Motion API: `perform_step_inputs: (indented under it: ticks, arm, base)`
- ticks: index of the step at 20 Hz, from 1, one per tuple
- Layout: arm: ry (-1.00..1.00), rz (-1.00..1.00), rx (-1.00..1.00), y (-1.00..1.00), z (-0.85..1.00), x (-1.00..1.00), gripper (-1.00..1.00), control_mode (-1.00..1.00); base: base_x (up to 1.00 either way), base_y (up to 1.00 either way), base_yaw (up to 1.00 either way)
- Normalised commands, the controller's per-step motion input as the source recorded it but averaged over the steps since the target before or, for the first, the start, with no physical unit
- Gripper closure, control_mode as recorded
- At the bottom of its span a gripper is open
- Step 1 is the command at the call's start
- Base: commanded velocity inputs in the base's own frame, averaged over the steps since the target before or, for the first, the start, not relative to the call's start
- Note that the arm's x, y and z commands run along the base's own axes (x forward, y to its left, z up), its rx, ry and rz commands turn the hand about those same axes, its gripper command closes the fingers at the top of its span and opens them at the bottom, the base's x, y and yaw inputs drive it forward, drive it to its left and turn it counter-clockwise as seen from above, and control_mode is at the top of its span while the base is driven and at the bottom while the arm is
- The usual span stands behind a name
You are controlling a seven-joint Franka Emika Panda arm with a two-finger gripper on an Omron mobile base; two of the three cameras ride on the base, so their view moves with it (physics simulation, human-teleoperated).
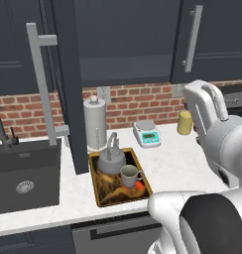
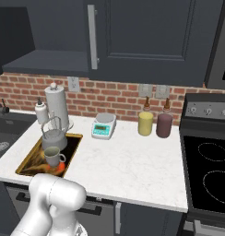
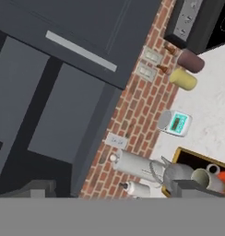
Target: Pick the kettle from the counter and place it on the tray. Then pick the mug from the cabinet and place it on the tray. Then close the cabinet doors.
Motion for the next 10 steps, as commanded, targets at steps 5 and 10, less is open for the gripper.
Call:
perform_step_inputs:
  ticks: [5, 10]
  arm:
    - [0.0, 0.0, -0.02, 0.57, -0.11, -0.19, -1.0, -1.0]
    - [0.0, 0.0, -0.01, 0.4, -0.16, -0.24, -1.0, -1.0]
  base:
    - [0.0, 0.0, 0.0]
    - [0.0, 0.0, 0.0]
